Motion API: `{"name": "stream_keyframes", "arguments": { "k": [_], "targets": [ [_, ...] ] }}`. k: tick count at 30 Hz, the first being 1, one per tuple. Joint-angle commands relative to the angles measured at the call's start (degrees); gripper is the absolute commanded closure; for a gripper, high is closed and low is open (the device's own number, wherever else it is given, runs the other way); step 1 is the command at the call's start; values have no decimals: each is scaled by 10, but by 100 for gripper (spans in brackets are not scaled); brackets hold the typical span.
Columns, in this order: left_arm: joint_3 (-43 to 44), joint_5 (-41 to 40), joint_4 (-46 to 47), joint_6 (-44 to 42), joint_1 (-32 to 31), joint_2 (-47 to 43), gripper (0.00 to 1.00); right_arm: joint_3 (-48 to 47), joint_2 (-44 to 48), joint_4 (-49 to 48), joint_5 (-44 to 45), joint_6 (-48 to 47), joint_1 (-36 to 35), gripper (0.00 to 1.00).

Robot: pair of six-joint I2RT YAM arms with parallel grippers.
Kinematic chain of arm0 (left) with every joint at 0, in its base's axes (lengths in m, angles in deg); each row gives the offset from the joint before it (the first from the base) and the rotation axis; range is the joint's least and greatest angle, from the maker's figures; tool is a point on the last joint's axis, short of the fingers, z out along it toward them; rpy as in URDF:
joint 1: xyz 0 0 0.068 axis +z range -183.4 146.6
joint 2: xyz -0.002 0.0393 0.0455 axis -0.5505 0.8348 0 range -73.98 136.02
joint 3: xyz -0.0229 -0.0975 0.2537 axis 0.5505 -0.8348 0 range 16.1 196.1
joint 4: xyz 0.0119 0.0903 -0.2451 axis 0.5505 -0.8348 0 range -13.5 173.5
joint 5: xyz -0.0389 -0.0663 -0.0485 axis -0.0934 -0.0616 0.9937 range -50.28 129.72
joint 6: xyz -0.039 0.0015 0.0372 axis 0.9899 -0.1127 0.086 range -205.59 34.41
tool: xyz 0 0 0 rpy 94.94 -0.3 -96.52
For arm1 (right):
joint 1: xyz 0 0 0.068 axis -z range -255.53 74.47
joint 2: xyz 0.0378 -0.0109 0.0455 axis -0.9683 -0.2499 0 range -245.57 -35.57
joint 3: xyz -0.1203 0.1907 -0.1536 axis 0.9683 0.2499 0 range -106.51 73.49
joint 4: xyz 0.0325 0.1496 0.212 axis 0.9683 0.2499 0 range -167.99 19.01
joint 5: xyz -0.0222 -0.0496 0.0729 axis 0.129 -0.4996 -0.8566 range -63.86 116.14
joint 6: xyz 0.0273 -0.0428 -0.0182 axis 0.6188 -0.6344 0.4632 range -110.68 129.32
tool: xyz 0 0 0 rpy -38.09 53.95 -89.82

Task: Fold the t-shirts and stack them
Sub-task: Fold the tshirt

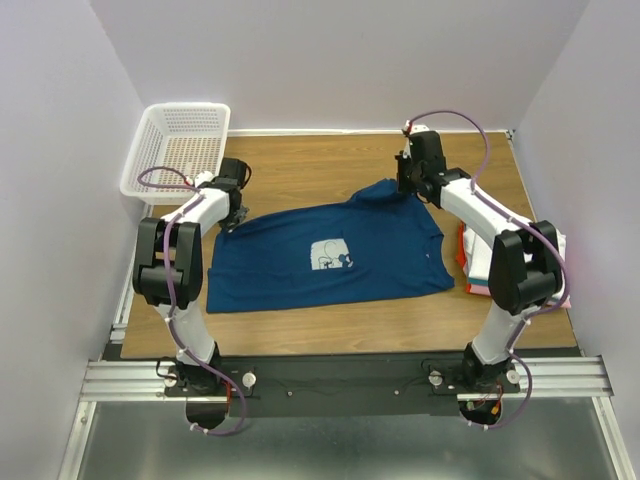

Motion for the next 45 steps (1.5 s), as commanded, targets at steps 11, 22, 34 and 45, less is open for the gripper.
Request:
{"name": "stream_keyframes", "arguments": {
  "k": [11, 22, 34, 45],
  "targets": [
    [67, -47, -45, -1, -2, -15, 100, -1, 39, -15, 22, -25, -2, 99],
    [-13, -37, -14, 6, -4, -69, 100, 75, 117, -16, -9, -27, -3, 99],
    [-111, -47, -8, 26, -13, -148, 100, 193, 256, -16, -19, 7, -8, 99],
    [-188, -41, 6, 41, -32, -206, 100, 276, 350, 13, 2, 37, -8, 99]
  ]
}}
